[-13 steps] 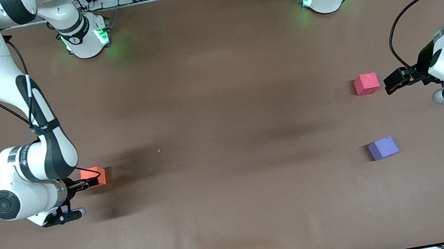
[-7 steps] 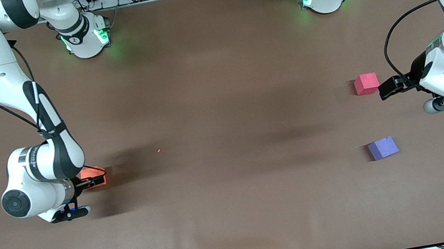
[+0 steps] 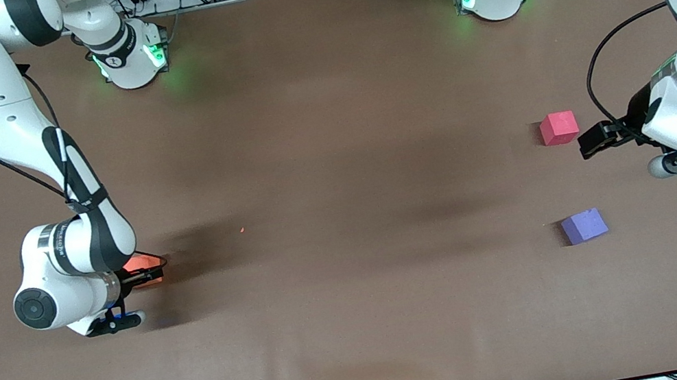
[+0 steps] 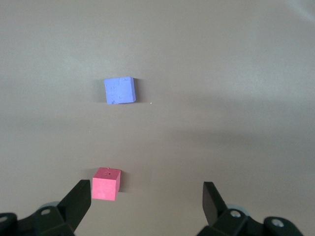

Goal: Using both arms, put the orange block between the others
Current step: 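Lower the right gripper over the orange block and close on it, then carry the orange block with the right gripper toward the table middle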

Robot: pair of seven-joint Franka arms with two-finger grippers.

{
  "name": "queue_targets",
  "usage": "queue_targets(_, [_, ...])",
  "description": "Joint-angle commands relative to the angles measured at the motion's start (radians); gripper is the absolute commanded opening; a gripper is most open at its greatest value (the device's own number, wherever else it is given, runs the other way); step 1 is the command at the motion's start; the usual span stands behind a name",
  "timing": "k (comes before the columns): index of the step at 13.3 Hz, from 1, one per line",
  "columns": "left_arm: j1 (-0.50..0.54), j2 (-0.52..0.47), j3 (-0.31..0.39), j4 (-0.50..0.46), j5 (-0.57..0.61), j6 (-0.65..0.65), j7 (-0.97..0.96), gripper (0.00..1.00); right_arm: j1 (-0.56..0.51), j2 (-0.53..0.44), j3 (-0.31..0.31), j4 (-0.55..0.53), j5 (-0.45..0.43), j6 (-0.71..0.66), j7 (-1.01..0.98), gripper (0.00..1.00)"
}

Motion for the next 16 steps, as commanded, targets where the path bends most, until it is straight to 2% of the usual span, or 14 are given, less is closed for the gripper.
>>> queue_targets(1, [0.005, -0.062, -0.007, -0.052, 0.005, 0.012, -0.002, 1.0, 0.02, -0.012, -0.006, -0.01, 0.016, 0.011, 0.0, 0.53])
queue_targets(5, [0.008, -0.08, -0.018, -0.074, 0.003, 0.014, -0.003, 1.0, 0.046, -0.021, -0.005, 0.01, 0.021, 0.015, 0.004, 0.51])
queue_targets(7, [0.013, -0.087, -0.018, -0.091, 0.003, 0.014, -0.003, 1.0, 0.098, -0.035, 0.003, 0.024, 0.019, 0.031, 0.021, 0.47])
queue_targets(10, [0.013, -0.082, -0.018, -0.092, 0.003, 0.016, -0.002, 1.0, 0.207, -0.047, 0.003, 0.026, 0.019, 0.055, 0.183, 0.48])
queue_targets(12, [0.014, -0.077, -0.018, -0.092, 0.002, 0.016, -0.003, 1.0, 0.27, -0.044, 0.003, 0.043, 0.095, 0.057, 0.291, 0.48])
queue_targets(14, [0.014, -0.074, -0.016, -0.092, 0.002, 0.016, -0.003, 1.0, 0.324, -0.039, 0.003, 0.056, 0.186, 0.058, 0.311, 0.48])
queue_targets(16, [0.014, -0.068, -0.016, -0.092, 0.002, 0.016, -0.003, 1.0, 0.388, -0.036, 0.003, 0.056, 0.189, 0.06, 0.314, 0.48])
